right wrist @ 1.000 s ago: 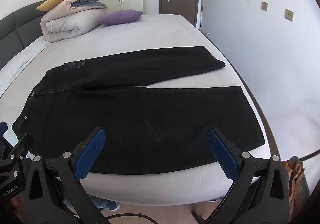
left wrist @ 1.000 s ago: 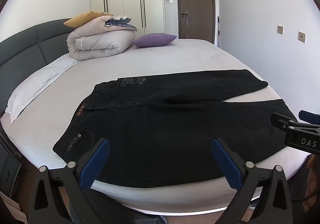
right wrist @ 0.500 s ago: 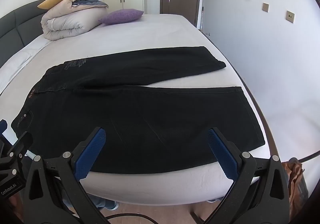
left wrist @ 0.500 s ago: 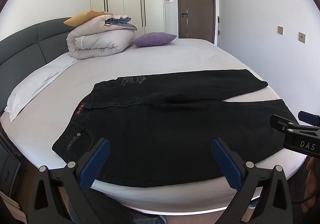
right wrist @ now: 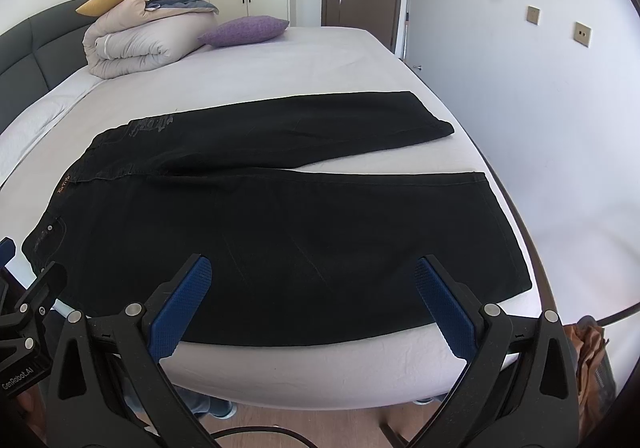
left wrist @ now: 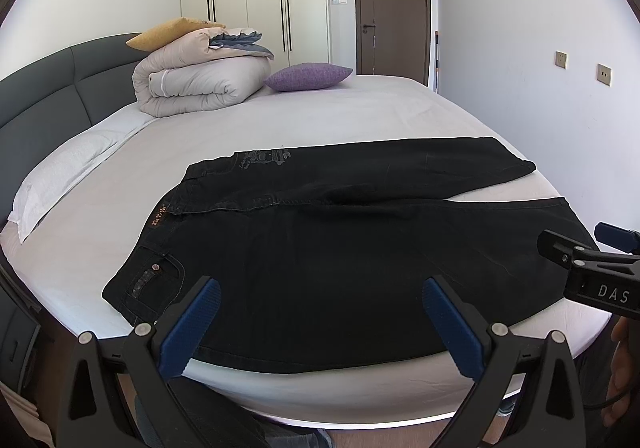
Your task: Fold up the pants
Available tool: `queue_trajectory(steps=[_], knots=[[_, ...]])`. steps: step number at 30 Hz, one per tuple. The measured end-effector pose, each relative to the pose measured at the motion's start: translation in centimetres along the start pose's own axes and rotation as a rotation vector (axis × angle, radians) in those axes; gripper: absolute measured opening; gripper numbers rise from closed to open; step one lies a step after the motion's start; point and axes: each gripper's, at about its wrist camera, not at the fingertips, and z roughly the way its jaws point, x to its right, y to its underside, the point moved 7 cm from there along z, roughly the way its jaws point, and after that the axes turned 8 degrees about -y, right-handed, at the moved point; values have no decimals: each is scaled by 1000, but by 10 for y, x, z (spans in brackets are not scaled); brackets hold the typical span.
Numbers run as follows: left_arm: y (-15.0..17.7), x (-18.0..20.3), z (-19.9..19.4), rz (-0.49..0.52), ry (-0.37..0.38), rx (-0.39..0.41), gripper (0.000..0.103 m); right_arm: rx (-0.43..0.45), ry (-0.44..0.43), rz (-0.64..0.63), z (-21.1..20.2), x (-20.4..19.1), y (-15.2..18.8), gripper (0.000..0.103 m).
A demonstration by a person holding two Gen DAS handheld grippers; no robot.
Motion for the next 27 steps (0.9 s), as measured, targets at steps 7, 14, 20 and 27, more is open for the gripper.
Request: queue_trajectory(steps=[7,14,20,27], knots=[[0,0,0,0,0,-1,103,-2,0,-1,1,-2,1,103],[0,0,0,-1,1,-3,103,-4,-1,-1,2,-4,3,103],[0,0,0,-1,2,-4,103,-5,-1,0,3,-4,3,103],[0,0,0,-2,2,-4,103,-6,-1,-1,4,-6,5,103]])
